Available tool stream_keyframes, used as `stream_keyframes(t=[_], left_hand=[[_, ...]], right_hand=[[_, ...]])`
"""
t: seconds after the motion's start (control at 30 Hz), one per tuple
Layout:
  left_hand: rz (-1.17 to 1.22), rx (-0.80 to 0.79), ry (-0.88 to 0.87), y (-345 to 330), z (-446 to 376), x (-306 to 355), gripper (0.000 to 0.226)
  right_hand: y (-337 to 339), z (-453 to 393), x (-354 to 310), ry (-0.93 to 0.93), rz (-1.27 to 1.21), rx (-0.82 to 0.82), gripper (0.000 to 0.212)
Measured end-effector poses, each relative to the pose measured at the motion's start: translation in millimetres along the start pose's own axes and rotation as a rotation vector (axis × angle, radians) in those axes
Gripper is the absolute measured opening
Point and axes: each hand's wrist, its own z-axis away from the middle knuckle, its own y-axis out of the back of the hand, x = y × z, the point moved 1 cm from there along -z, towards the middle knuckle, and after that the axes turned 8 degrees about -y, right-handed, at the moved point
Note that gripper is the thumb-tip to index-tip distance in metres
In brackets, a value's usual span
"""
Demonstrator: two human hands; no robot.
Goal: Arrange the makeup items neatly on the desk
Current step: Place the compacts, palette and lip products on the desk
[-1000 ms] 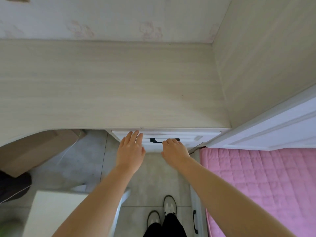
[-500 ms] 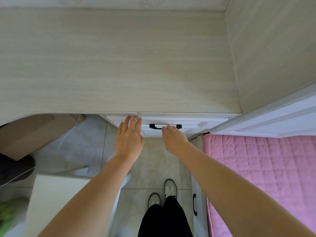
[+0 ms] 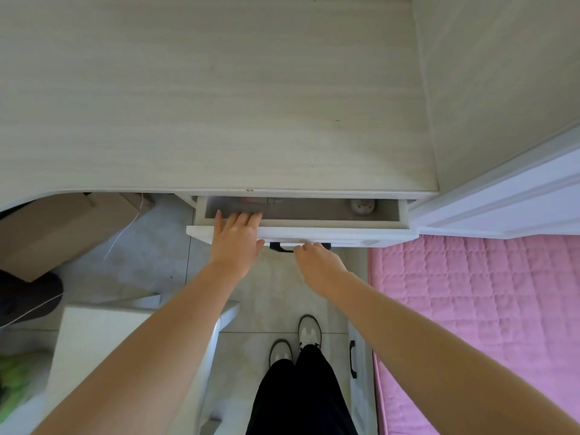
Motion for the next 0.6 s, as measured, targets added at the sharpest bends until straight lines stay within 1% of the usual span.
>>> stream_keyframes(t=[0.07, 0.13, 0.2, 0.23, 0.27, 0.3, 0.33, 0.4, 0.47, 0.53, 0.6], left_hand=[[-0.01, -0.058, -0.006, -2, 1, 0, 0.044], [-0.013, -0.094, -0.011, -3, 2, 1, 0.039], [-0.024, -0.105, -0.015, -3, 4, 2, 0.039], [-0.029, -0.106, -0.017, -3, 4, 2, 0.04], [-0.032, -0.108, -0.019, -3, 5, 2, 0.041], [-0.031, -0.111, -0.022, -3, 5, 1, 0.042], [-0.026, -0.115, -0.021, -3, 5, 1, 0.042], [-0.007, -0.129, -0.011, 0, 4, 1, 0.042], [0.022, -0.151, 0.005, 2, 4, 2, 0.042], [0.058, -0.17, 0.017, 3, 4, 2, 0.045], [0.083, -0.191, 0.022, 5, 7, 2, 0.049]], right_hand=[[1, 9, 0, 0.031, 0.026, 0.012, 0.035], [8, 17, 2, 0.041, -0.025, 0.085, 0.025], [18, 23, 4, 0.043, -0.074, 0.232, 0.017], [23, 24, 7, 0.049, -0.079, 0.325, 0.016], [27, 25, 11, 0.049, -0.083, 0.398, 0.018], [30, 25, 16, 0.04, -0.081, 0.432, 0.023], [31, 24, 21, 0.019, -0.064, 0.414, 0.031], [29, 24, 33, -0.039, 0.006, 0.296, 0.05], [24, 22, 42, -0.083, 0.052, 0.206, 0.059], [20, 21, 45, -0.105, 0.06, 0.187, 0.056], [20, 22, 45, -0.116, 0.057, 0.192, 0.046]])
